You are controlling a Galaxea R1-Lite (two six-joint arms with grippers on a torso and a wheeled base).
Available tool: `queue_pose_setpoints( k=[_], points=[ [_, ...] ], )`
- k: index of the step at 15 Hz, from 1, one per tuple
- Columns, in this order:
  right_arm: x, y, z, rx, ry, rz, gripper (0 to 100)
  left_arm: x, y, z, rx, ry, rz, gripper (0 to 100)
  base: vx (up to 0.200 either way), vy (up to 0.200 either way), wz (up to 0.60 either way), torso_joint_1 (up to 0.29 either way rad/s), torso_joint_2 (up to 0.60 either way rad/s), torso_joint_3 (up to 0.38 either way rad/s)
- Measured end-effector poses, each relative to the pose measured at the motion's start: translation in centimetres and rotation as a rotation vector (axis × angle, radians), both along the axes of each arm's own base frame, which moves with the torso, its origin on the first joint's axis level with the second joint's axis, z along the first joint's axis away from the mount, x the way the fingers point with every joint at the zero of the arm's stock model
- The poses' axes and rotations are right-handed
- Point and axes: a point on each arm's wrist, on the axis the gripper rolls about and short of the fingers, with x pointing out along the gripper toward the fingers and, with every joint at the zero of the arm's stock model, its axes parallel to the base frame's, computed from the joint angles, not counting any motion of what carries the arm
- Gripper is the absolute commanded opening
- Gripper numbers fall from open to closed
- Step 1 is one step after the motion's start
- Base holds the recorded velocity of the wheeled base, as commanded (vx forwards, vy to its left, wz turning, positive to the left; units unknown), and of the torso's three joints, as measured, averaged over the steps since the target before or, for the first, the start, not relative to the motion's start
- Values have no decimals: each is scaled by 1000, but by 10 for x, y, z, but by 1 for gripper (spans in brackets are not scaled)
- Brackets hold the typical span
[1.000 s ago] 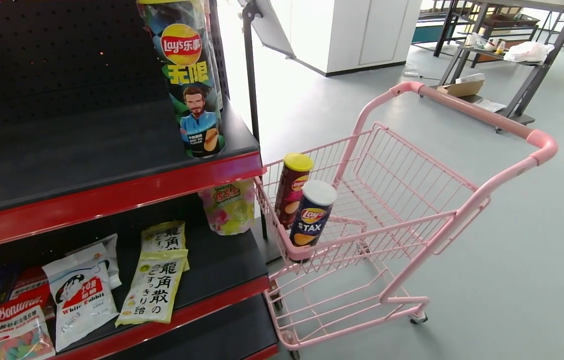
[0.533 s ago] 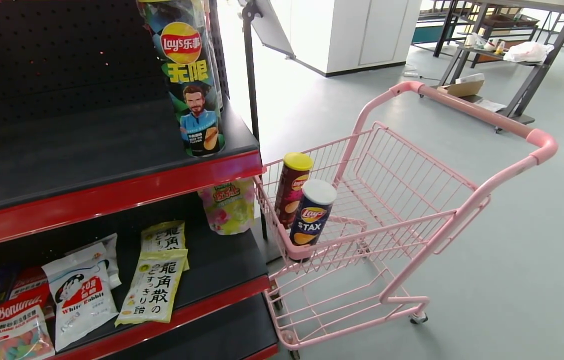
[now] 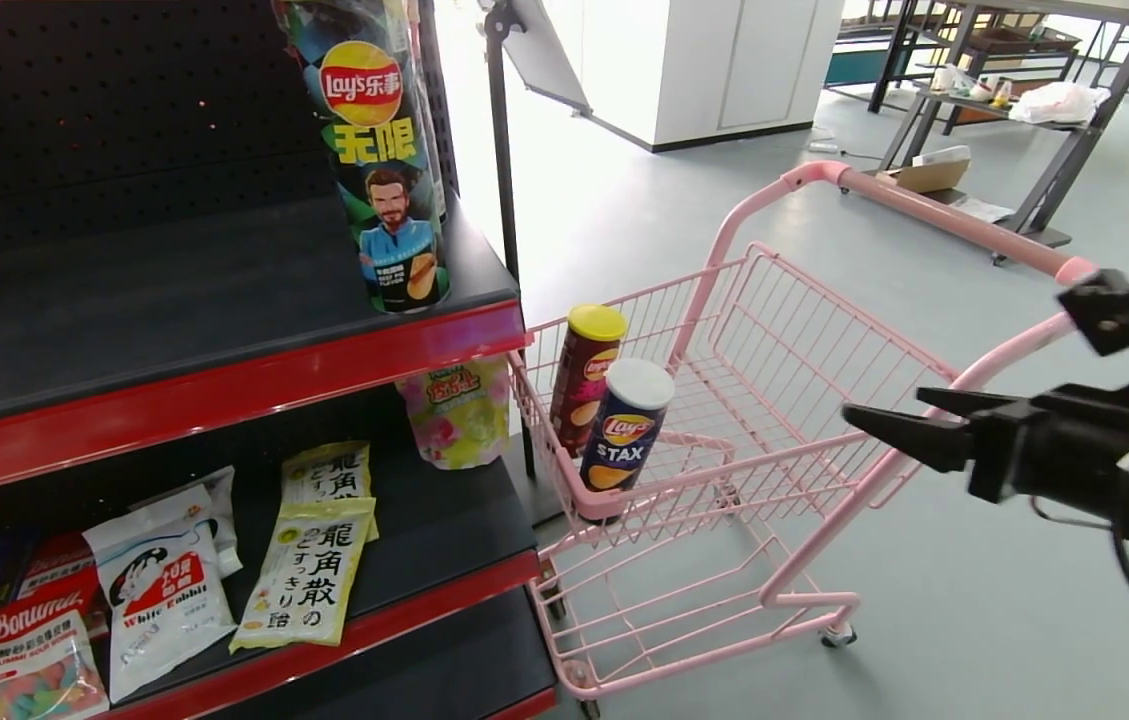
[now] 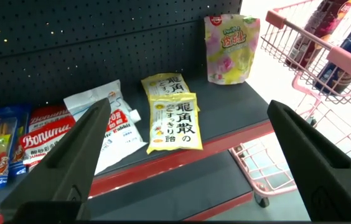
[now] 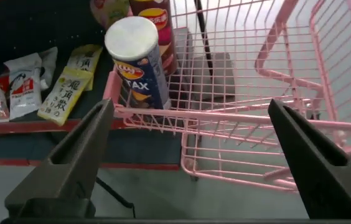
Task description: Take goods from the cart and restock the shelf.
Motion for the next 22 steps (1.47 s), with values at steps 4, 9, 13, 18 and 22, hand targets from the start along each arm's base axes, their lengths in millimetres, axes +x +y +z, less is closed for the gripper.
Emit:
queue_pose_setpoints(
  k=[4,9,13,18,22],
  points=[
    [62,48,-25,-3,57,129,100,0,0,0,1,0,0,100,0,0,0,0,0,0],
    [95,76,-59,-31,136,178,100,0,0,0,0,0,0,100,0,0,0,0,0,0],
    [107,96,-70,-23,130,233,100,0,0,0,1,0,0,100,0,0,0,0,0,0],
    [132,120,-83,-22,102,248,100,0,0,0,1,0,0,100,0,0,0,0,0,0],
    [154,132,-94,-16,91,242,100,0,0,0,1,0,1,100,0,0,0,0,0,0]
  ],
)
